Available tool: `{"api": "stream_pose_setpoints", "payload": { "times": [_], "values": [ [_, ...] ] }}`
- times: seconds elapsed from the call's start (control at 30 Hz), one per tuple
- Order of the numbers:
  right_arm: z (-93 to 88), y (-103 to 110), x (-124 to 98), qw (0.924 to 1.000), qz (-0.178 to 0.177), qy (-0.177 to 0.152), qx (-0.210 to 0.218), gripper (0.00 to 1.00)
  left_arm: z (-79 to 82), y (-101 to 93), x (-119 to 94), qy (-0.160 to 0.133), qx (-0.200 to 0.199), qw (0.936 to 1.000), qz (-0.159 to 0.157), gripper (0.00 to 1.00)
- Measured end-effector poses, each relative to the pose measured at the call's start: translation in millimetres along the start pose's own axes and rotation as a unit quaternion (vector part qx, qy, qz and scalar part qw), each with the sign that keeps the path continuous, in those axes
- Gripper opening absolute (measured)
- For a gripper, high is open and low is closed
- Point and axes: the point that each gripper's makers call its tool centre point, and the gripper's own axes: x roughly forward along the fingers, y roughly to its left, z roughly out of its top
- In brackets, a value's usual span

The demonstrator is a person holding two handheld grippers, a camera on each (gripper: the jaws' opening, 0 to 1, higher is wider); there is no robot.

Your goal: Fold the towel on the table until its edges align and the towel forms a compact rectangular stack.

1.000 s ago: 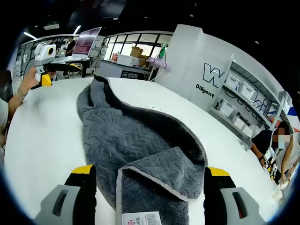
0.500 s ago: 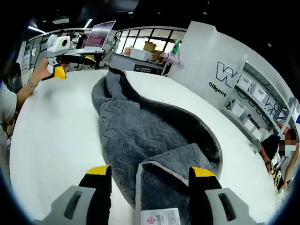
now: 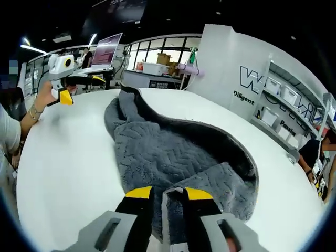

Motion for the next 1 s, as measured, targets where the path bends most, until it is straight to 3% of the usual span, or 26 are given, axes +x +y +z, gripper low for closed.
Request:
{"api": "stream_pose_setpoints", "payload": {
  "times": [0.2,0.27,0.37,0.53,0.73,1.0],
  "values": [
    [-5.7,5.9,5.7,0.9998,0.012,0.013,0.011,0.19,-2.8,0.2,0.7,0.005,0.001,1.0,0.002,0.99],
    [-11.7,-4.7,21.4,0.999,-0.004,0.006,0.044,0.2,-3.6,-0.7,0.9,0.007,0.003,1.0,0.002,0.99],
    [-12.0,-9.5,23.1,0.999,-0.016,0.004,0.042,0.2,-3.5,-2.2,1.2,0.006,0.004,1.0,0.0,0.99],
    [-8.3,-11.8,23.0,0.9994,-0.023,-0.006,0.025,0.05,-6.5,-3.5,2.8,0.012,0.006,0.9999,-0.003,0.99],
    [0.2,-17.5,11.2,0.9991,-0.03,-0.023,0.016,0.03,-9.5,0.0,3.4,0.018,0.01,0.9998,0.002,0.99],
    [29.3,-41.3,-24.4,0.9922,-0.088,-0.088,0.009,0.03,-9.4,4.1,1.9,0.017,0.007,0.9998,0.008,0.99]
  ]
}}
